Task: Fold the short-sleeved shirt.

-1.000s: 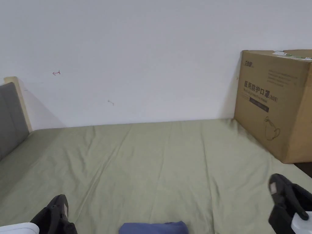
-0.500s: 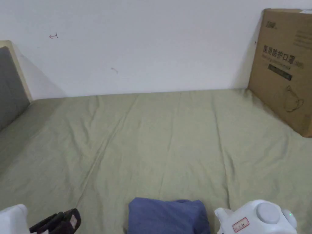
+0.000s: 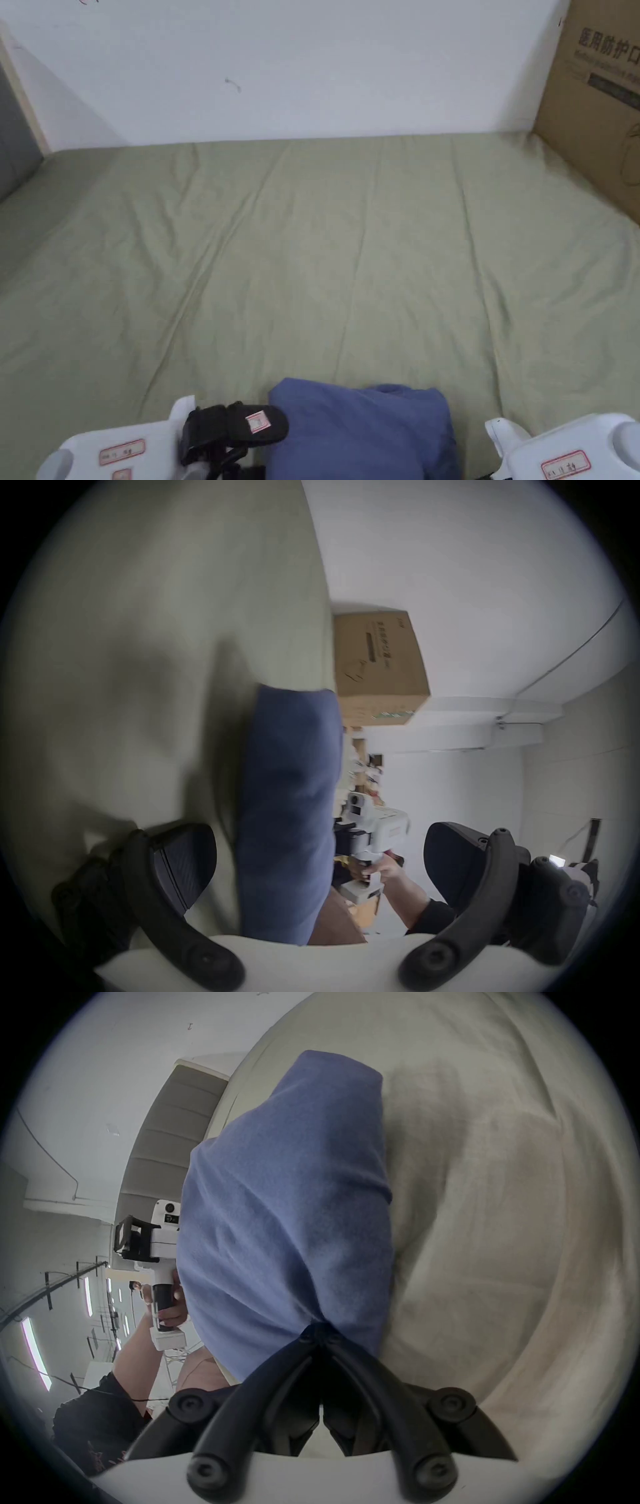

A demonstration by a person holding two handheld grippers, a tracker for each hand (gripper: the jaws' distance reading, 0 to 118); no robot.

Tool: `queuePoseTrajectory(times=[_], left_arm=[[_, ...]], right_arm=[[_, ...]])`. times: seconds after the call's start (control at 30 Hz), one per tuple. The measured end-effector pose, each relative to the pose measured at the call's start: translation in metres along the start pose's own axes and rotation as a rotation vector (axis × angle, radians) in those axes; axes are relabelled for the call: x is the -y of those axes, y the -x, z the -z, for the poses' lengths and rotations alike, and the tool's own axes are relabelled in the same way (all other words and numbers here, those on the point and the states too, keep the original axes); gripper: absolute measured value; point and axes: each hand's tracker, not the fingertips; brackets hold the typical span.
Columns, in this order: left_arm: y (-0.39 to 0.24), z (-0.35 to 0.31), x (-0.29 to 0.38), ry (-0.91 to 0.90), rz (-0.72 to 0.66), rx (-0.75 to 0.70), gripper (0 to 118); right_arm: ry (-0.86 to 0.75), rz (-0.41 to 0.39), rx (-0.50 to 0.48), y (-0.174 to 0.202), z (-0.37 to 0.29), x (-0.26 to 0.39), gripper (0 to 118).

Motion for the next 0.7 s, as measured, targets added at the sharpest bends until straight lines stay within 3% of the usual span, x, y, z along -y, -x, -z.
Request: queuePoseTrajectory(times=[0.1, 0.2, 0.23, 0.27, 0.3, 0.33, 0.4, 0.53, 0.63, 0.7], left_arm=[[0.001, 0.043, 0.006, 0.128, -0.020, 0.015, 113], [-0.009, 0.064, 0.004, 0.162, 0.122, -0.152, 72], [-0.010, 0.065, 0.004, 0.131, 0.148, -0.252, 72], [-0.008, 0.060, 0.002, 0.104, 0.152, -0.387, 34], [-0.005, 0.052, 0.005, 0.071, 0.037, -0.310, 30], [-0.011, 0.048, 0.007, 0.047, -0.027, -0.217, 30], [-0.040, 0.038, 0.012, 0.028, 0.135, -0.304, 30], [-0.090, -0.019, 0.013, 0.029, 0.242, -0.398, 30], [-0.119, -0.082, 0.002, 0.003, 0.291, -0.606, 30], [-0.134, -0.128, -0.011, -0.034, 0.319, -0.807, 30]], right_arm=[[-0.006, 0.025, -0.013, -0.001, 0.000, 0.001, 0], [-0.015, 0.038, -0.014, -0.001, -0.001, 0.003, 0], [-0.022, 0.038, -0.009, 0.001, -0.002, 0.005, 0], [-0.035, 0.030, 0.005, 0.005, -0.003, 0.007, 0], [-0.078, -0.007, 0.029, 0.012, -0.005, 0.010, 0], [-0.134, -0.056, 0.071, 0.023, -0.009, 0.017, 0], [-0.221, -0.146, 0.111, 0.049, -0.020, 0.034, 0], [-0.322, -0.155, -0.035, 0.099, -0.056, 0.058, 0], [-0.398, -0.207, -0.072, 0.128, -0.082, 0.074, 0], [-0.428, -0.265, -0.046, 0.141, -0.088, 0.086, 0]])
